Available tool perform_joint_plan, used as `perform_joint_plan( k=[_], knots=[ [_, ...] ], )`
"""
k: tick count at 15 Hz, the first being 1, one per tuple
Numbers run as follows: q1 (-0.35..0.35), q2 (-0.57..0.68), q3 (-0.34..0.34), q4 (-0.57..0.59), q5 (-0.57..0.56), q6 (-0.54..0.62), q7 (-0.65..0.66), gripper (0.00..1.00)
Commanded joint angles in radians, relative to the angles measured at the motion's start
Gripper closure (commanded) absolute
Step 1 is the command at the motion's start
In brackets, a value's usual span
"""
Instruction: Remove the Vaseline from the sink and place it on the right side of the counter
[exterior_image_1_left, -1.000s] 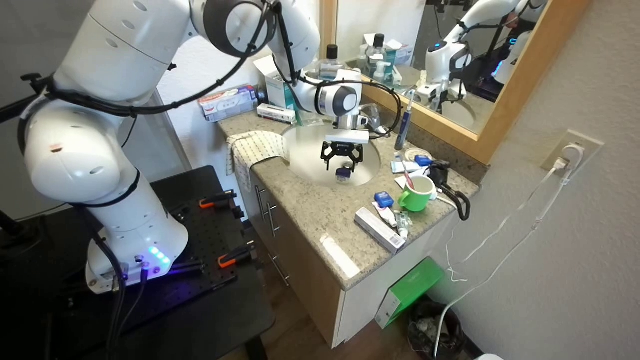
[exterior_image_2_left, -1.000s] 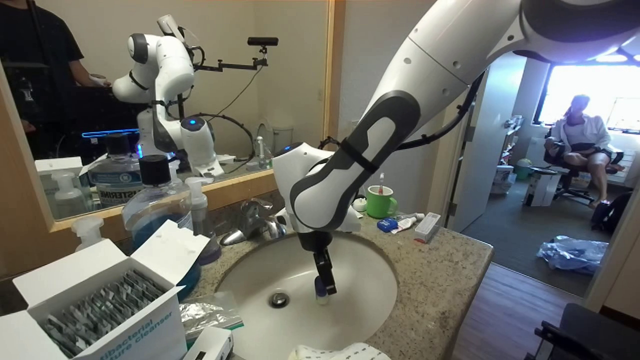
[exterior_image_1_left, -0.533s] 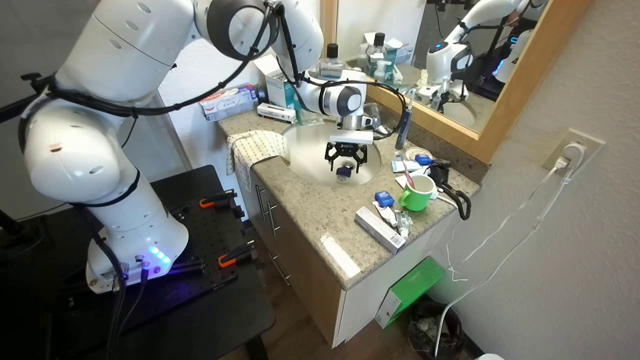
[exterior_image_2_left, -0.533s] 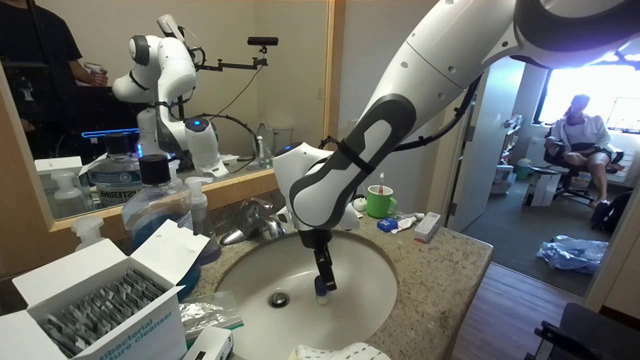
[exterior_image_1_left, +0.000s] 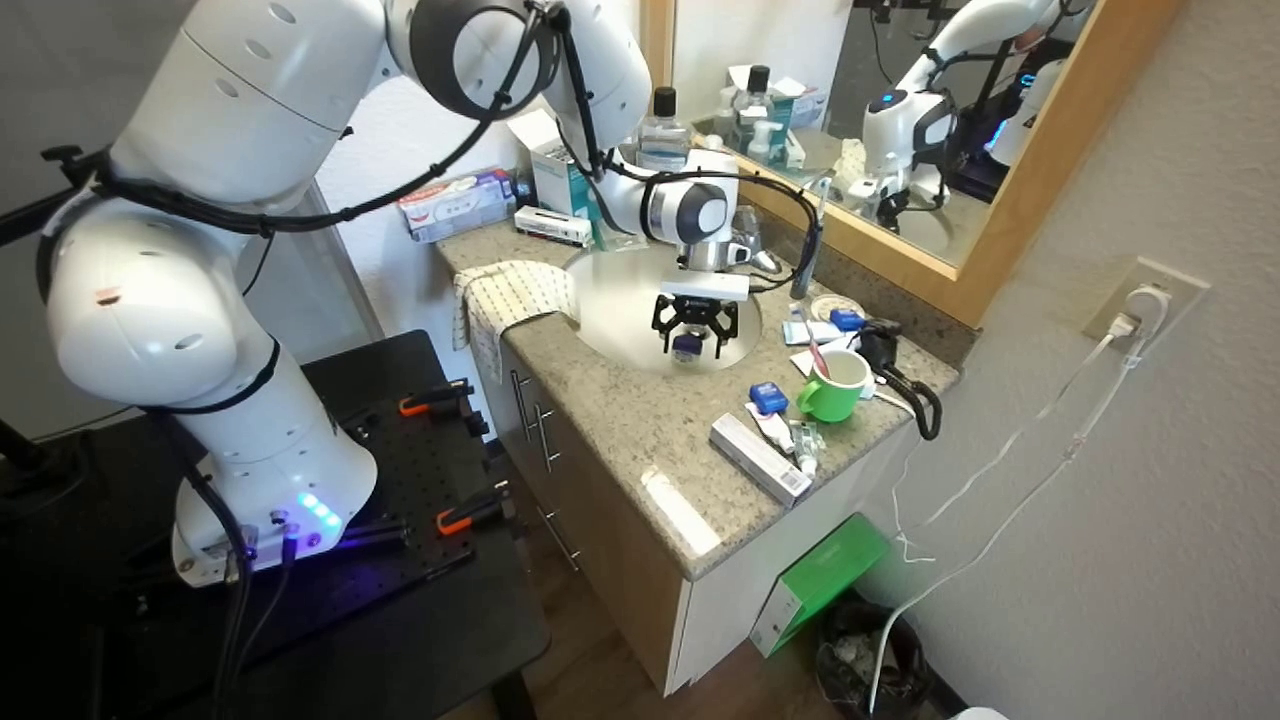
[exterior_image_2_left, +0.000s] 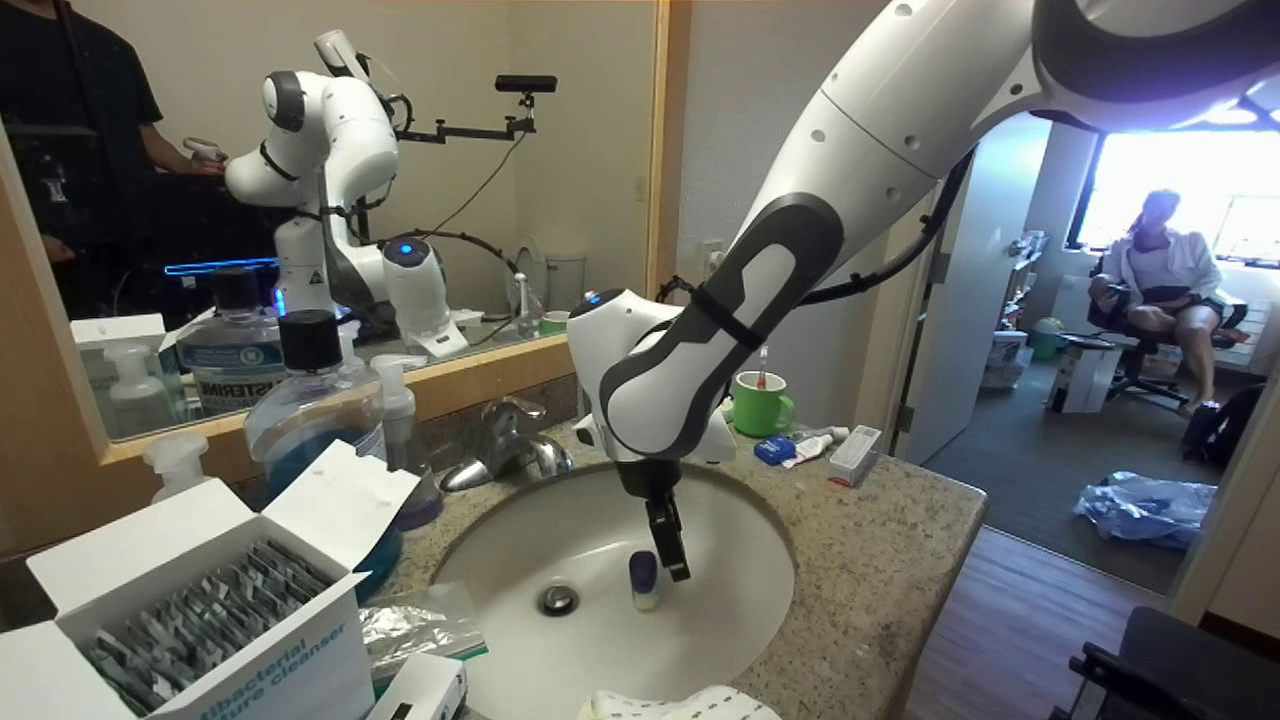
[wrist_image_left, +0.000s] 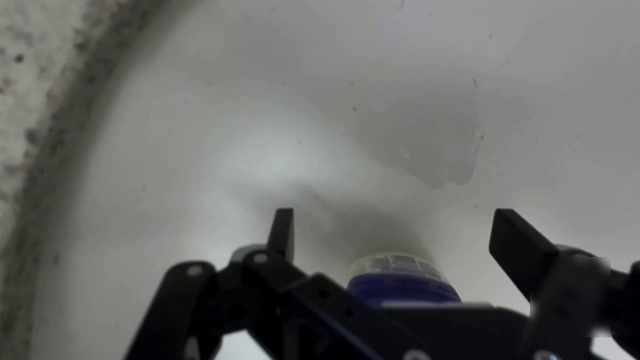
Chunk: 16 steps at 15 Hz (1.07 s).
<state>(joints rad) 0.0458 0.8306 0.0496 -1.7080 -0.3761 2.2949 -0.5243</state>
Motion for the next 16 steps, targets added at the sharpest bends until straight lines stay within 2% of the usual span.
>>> perform_joint_plan(
  k=[1, 5, 6, 12, 16],
  knots=[
    [-0.028, -0.013, 0.009, -0.039, 0.006, 0.027, 0.002, 0.00],
    [-0.027, -0.061, 0.002, -0.097, -0.023, 0.050, 0.000, 0.00],
    [-0.031, 0.002, 0.005, -0.025, -0.005, 0.016, -0.001, 0.00],
    [-0.031, 0.008, 0.005, -0.025, -0.006, 0.017, -0.001, 0.00],
    [-0.031, -0.075, 0.022, -0.121, -0.021, 0.121, -0.009, 0.00]
  ],
)
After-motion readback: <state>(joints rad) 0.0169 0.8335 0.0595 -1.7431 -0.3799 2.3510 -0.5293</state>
